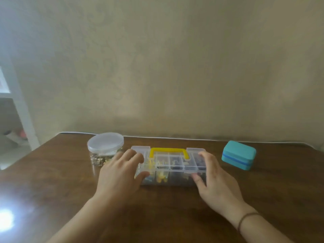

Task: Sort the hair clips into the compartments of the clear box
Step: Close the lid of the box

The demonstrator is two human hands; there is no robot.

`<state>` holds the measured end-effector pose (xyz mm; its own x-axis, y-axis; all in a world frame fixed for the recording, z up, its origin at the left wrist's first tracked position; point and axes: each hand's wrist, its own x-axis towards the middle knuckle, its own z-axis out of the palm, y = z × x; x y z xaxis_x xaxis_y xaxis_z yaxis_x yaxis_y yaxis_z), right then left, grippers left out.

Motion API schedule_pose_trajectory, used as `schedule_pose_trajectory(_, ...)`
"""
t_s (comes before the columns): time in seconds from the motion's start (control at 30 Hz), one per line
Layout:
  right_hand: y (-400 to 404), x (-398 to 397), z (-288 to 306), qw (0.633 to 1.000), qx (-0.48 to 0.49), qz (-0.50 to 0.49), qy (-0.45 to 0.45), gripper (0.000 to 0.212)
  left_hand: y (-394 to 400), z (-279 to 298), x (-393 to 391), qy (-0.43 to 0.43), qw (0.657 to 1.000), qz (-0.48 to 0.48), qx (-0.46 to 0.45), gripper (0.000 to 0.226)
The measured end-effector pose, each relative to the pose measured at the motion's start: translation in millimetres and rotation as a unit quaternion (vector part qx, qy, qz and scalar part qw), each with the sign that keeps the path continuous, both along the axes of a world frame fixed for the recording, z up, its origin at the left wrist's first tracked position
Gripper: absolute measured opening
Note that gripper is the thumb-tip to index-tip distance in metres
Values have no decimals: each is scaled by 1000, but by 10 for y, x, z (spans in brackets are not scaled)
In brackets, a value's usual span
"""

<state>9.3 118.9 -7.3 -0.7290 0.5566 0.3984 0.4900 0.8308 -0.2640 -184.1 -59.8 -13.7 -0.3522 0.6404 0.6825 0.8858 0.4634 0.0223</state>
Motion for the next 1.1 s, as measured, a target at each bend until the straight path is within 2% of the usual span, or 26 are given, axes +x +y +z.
schedule_pose_trajectory(0.2, 725, -719, 74, 1000, 11, -24, -9, 44, 851, 11, -653, -30, 998, 46, -22, 33)
schedule_pose_trajectory(0.3, 982, -1014, 90, 999, -2, -40, -7, 43, 1169, 18, -888, -48, 997, 56, -4, 32)
schedule_pose_trajectory(0.47, 1176, -1319, 33, 997, -3, -71, 7, 38, 1395, 36, -1087, -70, 992, 102, 3, 31)
schedule_pose_trajectory(0.57, 1191, -1434, 68, 996, -11, -87, 9, 34, 1416, 101, -1068, -92, 990, 102, -28, 33)
schedule_pose_trajectory(0.63, 1213, -1428, 90, 997, -25, -75, -2, 41, 1318, 142, -1038, -67, 986, 127, -90, 41)
schedule_pose_trajectory(0.7, 1233, -1293, 112, 997, -1, -78, -12, 59, 1087, 173, -1041, -37, 964, 198, -171, 57)
schedule_pose_trajectory(0.8, 1342, -873, 125, 983, 73, -170, 4, 67, 579, 166, -1105, -95, 924, 305, -211, 78)
schedule_pose_trajectory(0.87, 1466, -540, 79, 965, 54, -254, -41, 71, 295, 109, -1115, -167, 920, 300, -187, 82)
schedule_pose_trajectory(0.93, 1545, -333, -12, 949, -2, -305, -75, 83, 149, 53, -1100, -218, 931, 265, -126, 81)
schedule_pose_trajectory(1.0, 1560, -260, -103, 945, -17, -315, -85, 86, 100, 13, -1072, -218, 943, 243, -70, 78)
schedule_pose_trajectory(1.1, 1546, -253, -118, 948, 1, -313, -59, 77, 80, 15, -1038, -203, 954, 221, -10, 71)
